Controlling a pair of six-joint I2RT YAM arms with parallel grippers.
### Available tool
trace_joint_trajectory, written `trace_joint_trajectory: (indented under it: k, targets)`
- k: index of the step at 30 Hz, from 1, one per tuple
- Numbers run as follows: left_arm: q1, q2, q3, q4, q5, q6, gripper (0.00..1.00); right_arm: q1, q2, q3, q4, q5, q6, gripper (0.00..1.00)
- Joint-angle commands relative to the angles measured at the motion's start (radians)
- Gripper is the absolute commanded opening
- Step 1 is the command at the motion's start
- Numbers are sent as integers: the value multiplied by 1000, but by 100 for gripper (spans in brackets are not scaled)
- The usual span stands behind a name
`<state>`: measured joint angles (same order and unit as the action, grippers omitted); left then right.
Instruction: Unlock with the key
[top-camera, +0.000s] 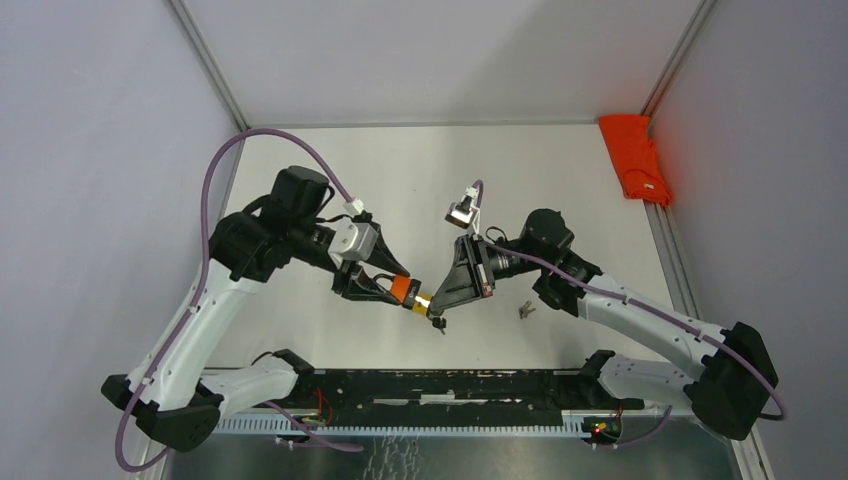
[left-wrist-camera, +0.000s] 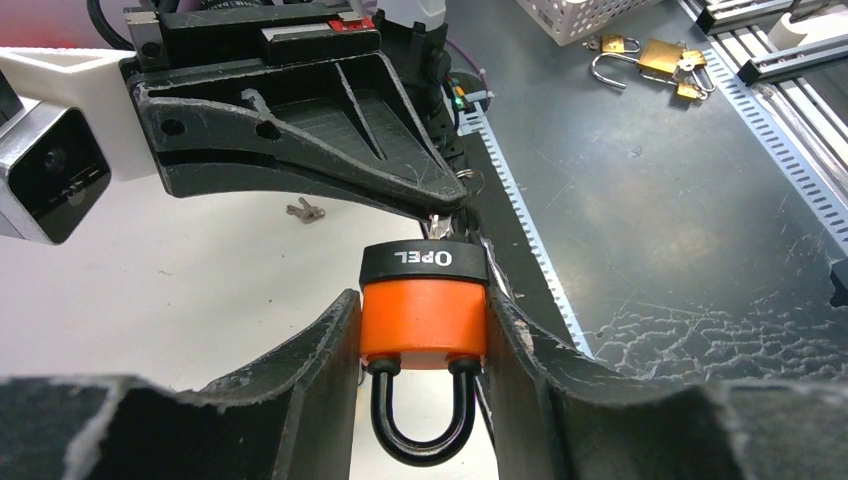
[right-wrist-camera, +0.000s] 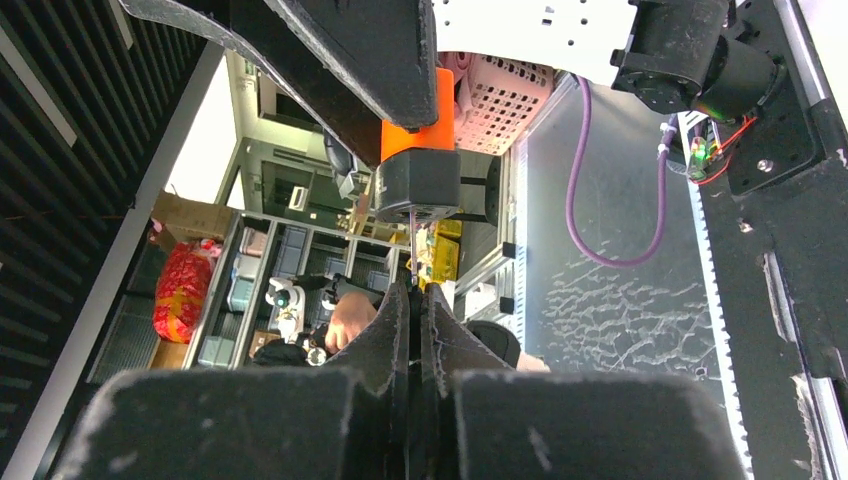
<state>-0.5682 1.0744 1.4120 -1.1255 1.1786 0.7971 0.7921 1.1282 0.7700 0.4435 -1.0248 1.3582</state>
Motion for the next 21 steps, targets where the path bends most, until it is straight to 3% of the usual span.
trace_joint_trajectory:
  k: [1,21]
  targets:
    - [-35,5,4,9,81,-45,2,-7,-7,51,5,91,-34,0]
    - [-54,19,14,10,189,-15,2,-33,14,-9,210,115,4,0]
